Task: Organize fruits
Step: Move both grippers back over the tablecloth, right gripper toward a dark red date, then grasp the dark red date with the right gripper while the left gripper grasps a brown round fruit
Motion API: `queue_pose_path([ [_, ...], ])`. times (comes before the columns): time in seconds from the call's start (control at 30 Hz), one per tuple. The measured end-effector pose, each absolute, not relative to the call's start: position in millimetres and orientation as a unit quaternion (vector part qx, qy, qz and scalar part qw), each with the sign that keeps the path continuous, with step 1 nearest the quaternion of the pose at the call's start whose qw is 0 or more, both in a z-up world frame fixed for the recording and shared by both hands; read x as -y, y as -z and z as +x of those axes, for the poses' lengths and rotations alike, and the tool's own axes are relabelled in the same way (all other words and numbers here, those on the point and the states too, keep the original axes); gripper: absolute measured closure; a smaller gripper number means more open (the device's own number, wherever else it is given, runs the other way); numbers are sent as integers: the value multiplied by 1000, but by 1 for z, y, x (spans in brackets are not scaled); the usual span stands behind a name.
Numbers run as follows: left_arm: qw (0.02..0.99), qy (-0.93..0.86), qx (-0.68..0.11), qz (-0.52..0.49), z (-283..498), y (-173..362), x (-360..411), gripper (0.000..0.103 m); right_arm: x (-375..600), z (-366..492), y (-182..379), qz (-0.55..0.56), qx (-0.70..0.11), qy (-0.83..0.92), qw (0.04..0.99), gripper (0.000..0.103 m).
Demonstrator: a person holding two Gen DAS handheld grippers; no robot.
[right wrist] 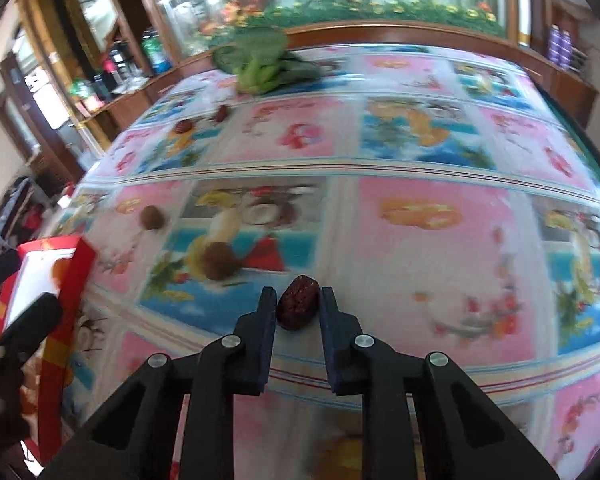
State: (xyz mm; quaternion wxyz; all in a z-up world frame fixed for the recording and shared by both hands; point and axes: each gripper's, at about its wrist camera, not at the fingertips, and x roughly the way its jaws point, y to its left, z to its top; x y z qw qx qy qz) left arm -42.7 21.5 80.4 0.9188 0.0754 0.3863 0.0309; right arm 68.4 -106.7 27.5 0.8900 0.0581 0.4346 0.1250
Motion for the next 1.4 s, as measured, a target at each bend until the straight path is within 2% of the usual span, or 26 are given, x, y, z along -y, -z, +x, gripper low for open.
queue_pose_path([
  [0.33, 898, 29, -425, 109, 20, -43, 33, 12, 121, 69, -29, 75, -457, -117, 879, 83],
  [0.67, 891, 38, -438, 112, 43, -30, 44, 13, 122, 71, -29, 80, -463, -117, 875, 83],
  [0.83, 886, 55, -448, 108, 50, -24, 50, 30, 121, 71, -29, 77, -461, -116, 876, 83],
  [0.9, 883, 59, -452, 107, 51, -21, 52, 41, 121, 71, -29, 75, -460, -115, 877, 83],
  [1.0, 883, 66, -454, 93, 52, -20, 50, 50, 119, 71, -29, 69, -459, -113, 879, 83],
  [1.13, 884, 72, -457, 75, 55, -19, 49, 57, 117, 70, -29, 60, -456, -111, 881, 83],
  [1.2, 882, 81, -460, 60, 56, -19, 48, 68, 116, 70, -29, 58, -454, -109, 882, 85],
  [1.3, 882, 82, -461, 60, 55, -20, 52, 76, 117, 71, -29, 66, -455, -112, 881, 85],
  [1.4, 884, 74, -457, 60, 54, -21, 54, 78, 118, 71, -29, 76, -455, -121, 879, 85],
])
